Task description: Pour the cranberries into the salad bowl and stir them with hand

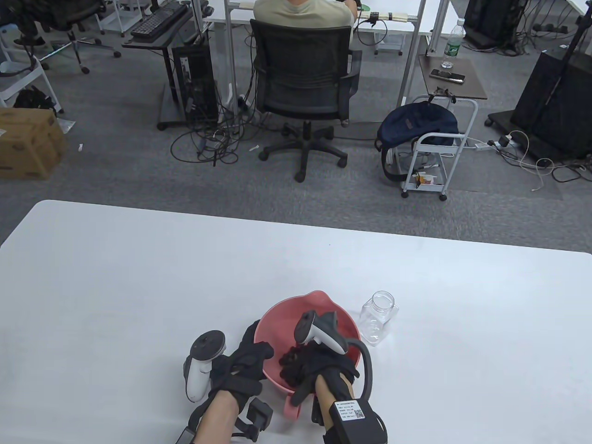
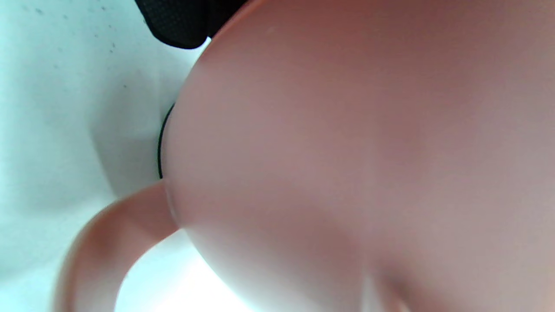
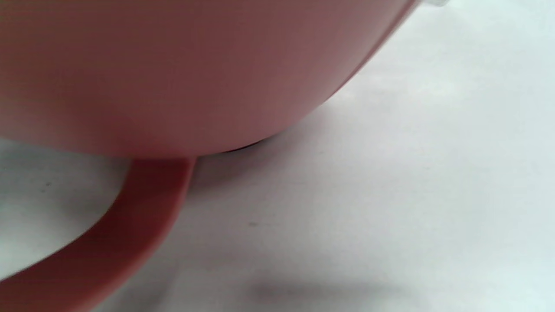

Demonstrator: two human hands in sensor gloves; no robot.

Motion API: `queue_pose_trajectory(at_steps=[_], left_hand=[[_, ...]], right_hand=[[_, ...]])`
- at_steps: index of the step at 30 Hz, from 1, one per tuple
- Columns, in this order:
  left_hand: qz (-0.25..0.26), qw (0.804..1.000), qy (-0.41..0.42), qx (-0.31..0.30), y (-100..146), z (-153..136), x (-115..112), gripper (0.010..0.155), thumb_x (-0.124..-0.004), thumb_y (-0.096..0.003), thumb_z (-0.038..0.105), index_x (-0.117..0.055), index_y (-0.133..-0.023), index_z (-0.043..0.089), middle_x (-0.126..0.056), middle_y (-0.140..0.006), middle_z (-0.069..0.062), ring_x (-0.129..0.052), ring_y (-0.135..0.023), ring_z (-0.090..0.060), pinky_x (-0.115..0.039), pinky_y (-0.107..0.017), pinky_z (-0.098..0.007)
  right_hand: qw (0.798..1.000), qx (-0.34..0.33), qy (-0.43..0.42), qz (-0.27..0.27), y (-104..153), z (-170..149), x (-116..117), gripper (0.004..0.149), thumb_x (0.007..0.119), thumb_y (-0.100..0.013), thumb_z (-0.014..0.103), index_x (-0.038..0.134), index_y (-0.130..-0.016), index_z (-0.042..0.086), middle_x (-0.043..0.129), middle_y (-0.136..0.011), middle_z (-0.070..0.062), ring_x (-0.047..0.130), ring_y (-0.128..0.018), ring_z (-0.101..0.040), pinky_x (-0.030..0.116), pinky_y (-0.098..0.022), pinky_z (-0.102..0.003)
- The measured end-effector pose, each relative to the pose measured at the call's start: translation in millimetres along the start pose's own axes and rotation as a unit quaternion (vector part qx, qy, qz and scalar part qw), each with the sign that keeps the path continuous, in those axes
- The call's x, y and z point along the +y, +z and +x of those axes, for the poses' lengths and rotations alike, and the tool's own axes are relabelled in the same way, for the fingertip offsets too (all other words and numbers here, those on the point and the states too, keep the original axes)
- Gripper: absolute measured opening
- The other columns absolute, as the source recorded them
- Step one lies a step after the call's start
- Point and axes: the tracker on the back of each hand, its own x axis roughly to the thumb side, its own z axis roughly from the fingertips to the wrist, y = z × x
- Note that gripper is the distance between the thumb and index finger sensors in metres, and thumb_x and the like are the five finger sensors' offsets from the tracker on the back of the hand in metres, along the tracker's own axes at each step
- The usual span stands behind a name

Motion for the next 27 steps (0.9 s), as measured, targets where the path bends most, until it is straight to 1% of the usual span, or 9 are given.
queue_pose_trajectory(at_steps=[5, 8, 12, 14, 16, 20, 22, 24, 27], left_hand=[[-0.004, 1.0, -0.002, -0.001, -0.2, 0.1, 0.0, 0.072, -0.062, -0.0608, 0.044, -0.017, -0.118, 0.037, -0.034, -0.127, -0.01, -0.047, -0.112, -0.044, -0.056, -0.08, -0.055], [-0.004, 1.0, -0.002, -0.001, -0.2, -0.1, -0.2, 0.073, -0.062, -0.0607, 0.044, -0.017, -0.118, 0.037, -0.033, -0.127, -0.01, -0.047, -0.112, -0.044, -0.056, -0.08, -0.055], [-0.006, 1.0, -0.002, 0.0, -0.4, 0.2, -0.4, 0.073, -0.062, -0.0607, 0.044, -0.017, -0.118, 0.037, -0.033, -0.127, -0.01, -0.046, -0.112, -0.044, -0.056, -0.08, -0.055], [-0.007, 1.0, -0.005, -0.001, -0.5, 0.2, -0.4, 0.073, -0.062, -0.0608, 0.044, -0.017, -0.117, 0.037, -0.033, -0.127, -0.01, -0.046, -0.112, -0.044, -0.055, -0.08, -0.055], [-0.001, 1.0, -0.009, -0.004, 0.8, 0.3, -1.0, 0.073, -0.062, -0.0604, 0.044, -0.017, -0.117, 0.037, -0.033, -0.127, -0.01, -0.047, -0.112, -0.044, -0.056, -0.08, -0.056], [0.004, 1.0, -0.011, -0.005, 1.4, 0.3, -1.5, 0.073, -0.063, -0.0601, 0.044, -0.018, -0.117, 0.037, -0.034, -0.127, -0.01, -0.048, -0.112, -0.044, -0.056, -0.079, -0.056], [0.008, 1.0, -0.01, -0.005, 1.5, 0.0, -1.7, 0.073, -0.063, -0.0598, 0.044, -0.018, -0.117, 0.037, -0.034, -0.127, -0.01, -0.048, -0.111, -0.044, -0.056, -0.079, -0.056], [0.009, 1.0, -0.009, -0.005, 1.7, -0.1, -1.7, 0.073, -0.063, -0.0597, 0.044, -0.019, -0.117, 0.037, -0.035, -0.127, -0.01, -0.048, -0.111, -0.044, -0.056, -0.079, -0.056], [0.009, 1.0, -0.01, -0.005, 1.7, -0.3, -1.6, 0.073, -0.063, -0.0598, 0.044, -0.018, -0.117, 0.037, -0.034, -0.127, -0.01, -0.048, -0.112, -0.044, -0.056, -0.079, -0.056]], right_hand=[[1.0, 0.02, 0.017, -0.001, 1.0, 1.1, 0.6, 0.083, 0.074, -0.05, 0.076, 0.055, -0.107, 0.018, 0.072, -0.105, -0.006, 0.1, -0.042, 0.009, 0.088, -0.021, -0.001], [1.0, 0.019, 0.023, 0.001, 0.6, 2.3, 1.2, 0.069, 0.076, -0.05, 0.073, 0.069, -0.1, 0.026, 0.087, -0.092, 0.001, 0.098, -0.037, 0.011, 0.086, -0.017, -0.002], [1.0, -0.004, 0.021, 0.017, -0.3, 4.6, 2.5, 0.051, 0.078, -0.051, 0.068, 0.08, -0.092, 0.037, 0.096, -0.083, 0.008, 0.097, -0.034, 0.011, 0.084, -0.016, -0.005], [0.999, -0.019, 0.01, 0.032, -0.8, 5.9, 4.0, 0.045, 0.077, -0.05, 0.067, 0.082, -0.089, 0.044, 0.096, -0.084, 0.014, 0.097, -0.042, 0.008, 0.085, -0.022, -0.008], [0.999, -0.028, 0.01, 0.031, -0.1, 3.0, 4.4, 0.043, 0.076, -0.048, 0.069, 0.081, -0.087, 0.052, 0.094, -0.086, 0.021, 0.097, -0.056, 0.005, 0.087, -0.033, -0.01], [0.999, -0.045, 0.003, 0.026, 2.3, 2.7, 3.4, 0.042, 0.076, -0.045, 0.07, 0.078, -0.086, 0.062, 0.092, -0.09, 0.031, 0.097, -0.068, 0.009, 0.09, -0.043, -0.01], [0.998, -0.06, -0.002, 0.023, 3.6, 2.6, 2.2, 0.043, 0.077, -0.044, 0.069, 0.075, -0.087, 0.067, 0.09, -0.094, 0.038, 0.096, -0.078, 0.011, 0.092, -0.052, -0.014], [0.997, -0.073, -0.007, 0.023, 4.6, 2.6, 1.4, 0.046, 0.077, -0.043, 0.068, 0.071, -0.089, 0.07, 0.086, -0.098, 0.044, 0.091, -0.094, 0.01, 0.09, -0.063, -0.021], [0.996, -0.083, -0.011, 0.022, 5.7, 2.4, 0.6, 0.052, 0.076, -0.042, 0.068, 0.065, -0.092, 0.072, 0.082, -0.102, 0.048, 0.087, -0.098, 0.015, 0.086, -0.071, -0.025]])
